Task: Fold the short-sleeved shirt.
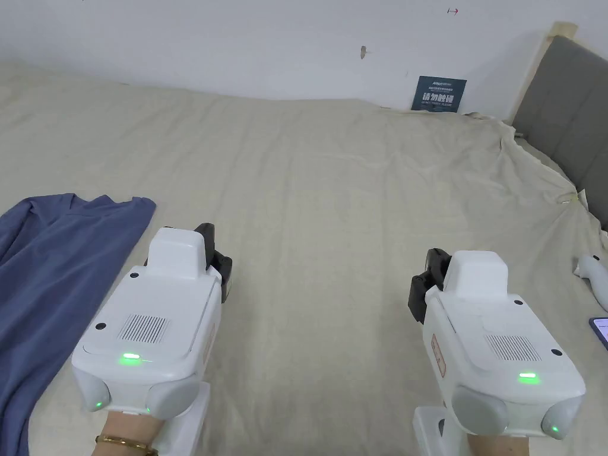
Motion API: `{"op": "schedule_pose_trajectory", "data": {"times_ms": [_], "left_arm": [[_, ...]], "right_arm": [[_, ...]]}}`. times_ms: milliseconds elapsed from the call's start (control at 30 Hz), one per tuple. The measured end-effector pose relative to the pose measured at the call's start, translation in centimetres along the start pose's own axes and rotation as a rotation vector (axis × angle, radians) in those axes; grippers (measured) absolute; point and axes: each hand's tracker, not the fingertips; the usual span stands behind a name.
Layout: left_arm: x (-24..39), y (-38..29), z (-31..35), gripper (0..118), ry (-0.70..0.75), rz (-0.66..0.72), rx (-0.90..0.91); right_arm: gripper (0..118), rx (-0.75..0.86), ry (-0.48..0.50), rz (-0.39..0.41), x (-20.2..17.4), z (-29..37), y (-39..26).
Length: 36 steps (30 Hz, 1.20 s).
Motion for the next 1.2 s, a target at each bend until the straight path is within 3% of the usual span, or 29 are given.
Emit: {"op": "schedule_pose_trajectory", "data": {"times_ms": [333,800,1200], "left_arm": [[-2.2,-0.2,0.7,0,0.061,0.018,-0.004],[-10.0,-0.4,5.3,0,0.302,0.044,-0.002],[-15.3,-1.4,9.7,0,0.467,0.066,-0.022]], "right_arm": [[0,-0.006,0.048,0.001,-2.1,-1.0,0.4],[0,0.016,0.291,0.051,-10.8,-2.5,1.7],[0,0.033,0.439,0.088,-17.1,-2.0,2.2]]}}
